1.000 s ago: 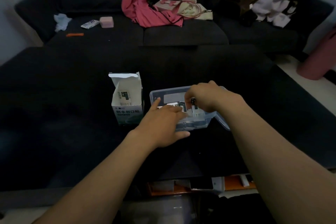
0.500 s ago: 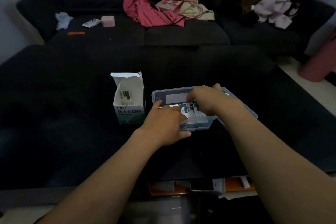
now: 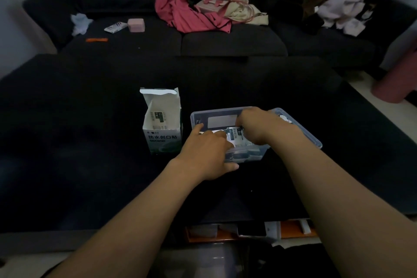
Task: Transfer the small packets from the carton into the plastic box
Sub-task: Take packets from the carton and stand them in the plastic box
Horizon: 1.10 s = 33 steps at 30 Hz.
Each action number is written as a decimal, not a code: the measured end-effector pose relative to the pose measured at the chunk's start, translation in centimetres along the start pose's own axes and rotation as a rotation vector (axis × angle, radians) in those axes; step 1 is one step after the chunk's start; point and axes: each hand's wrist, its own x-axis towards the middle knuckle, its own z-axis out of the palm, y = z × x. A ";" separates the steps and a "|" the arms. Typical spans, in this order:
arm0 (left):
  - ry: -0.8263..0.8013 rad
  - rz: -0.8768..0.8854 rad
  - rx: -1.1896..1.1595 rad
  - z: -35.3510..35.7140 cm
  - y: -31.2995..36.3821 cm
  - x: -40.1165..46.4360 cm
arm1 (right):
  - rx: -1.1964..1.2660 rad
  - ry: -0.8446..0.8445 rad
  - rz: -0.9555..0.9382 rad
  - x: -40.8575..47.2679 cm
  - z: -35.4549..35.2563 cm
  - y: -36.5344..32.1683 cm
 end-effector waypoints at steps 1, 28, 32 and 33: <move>0.000 -0.001 0.001 0.0 0.0 0.0 | 0.024 -0.008 0.005 0.0 -0.1 0.0; 0.008 0.014 -0.006 0.0 -0.1 -0.1 | 0.168 0.008 -0.026 0.7 0.4 0.5; 0.026 0.020 0.000 0.0 -0.1 -0.1 | 0.160 -0.012 -0.034 0.5 0.4 0.8; 0.027 0.021 0.002 0.0 -0.1 -0.1 | 0.167 -0.010 -0.031 0.6 0.4 0.8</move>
